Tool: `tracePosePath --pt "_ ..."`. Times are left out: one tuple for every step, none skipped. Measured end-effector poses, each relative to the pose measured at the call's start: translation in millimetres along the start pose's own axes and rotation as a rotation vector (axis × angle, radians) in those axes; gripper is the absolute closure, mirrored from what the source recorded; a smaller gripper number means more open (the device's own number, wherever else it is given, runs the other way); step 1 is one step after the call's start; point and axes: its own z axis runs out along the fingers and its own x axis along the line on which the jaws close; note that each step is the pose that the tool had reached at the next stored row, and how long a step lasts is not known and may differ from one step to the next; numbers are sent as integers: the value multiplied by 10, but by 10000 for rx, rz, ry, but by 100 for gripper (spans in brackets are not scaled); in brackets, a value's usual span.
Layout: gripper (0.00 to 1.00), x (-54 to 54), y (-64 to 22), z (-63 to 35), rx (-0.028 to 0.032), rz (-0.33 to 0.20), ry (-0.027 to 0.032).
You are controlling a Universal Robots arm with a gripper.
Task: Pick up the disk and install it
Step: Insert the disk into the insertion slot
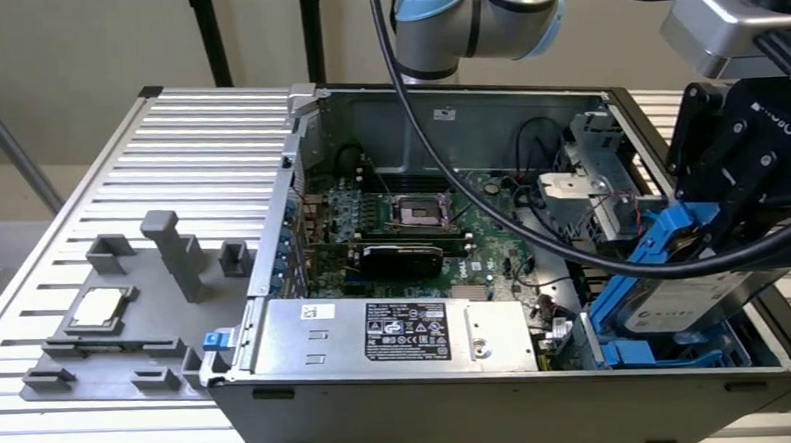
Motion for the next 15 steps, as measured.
tracePosePath --pt "67 -3 0 4 0 0 -2" --pt "67 -5 0 9 -1 1 -5" --pt "67 -7 0 13 -1 0 -6" --pt "67 -9 0 17 -1 1 -6" --pt "67 -10 0 23 -1 0 -8" --pt "67 -10 -1 27 -1 0 -8" --pt "67 -10 -1 31 -1 0 -6" --pt "67 -10 -1 34 -1 0 -5" --pt "67 -10 -1 38 -1 -1 -9" --pt "67 -10 -1 43 0 -2 -11" --pt "66 -10 -1 45 -1 -1 -7" --pt "66 -9 -1 49 -1 0 -7" --pt "60 -9 -1 51 -1 0 -4" --pt "60 -9 -1 54 -1 0 -6" --pt "60 -8 -3 56 -1 0 -6"
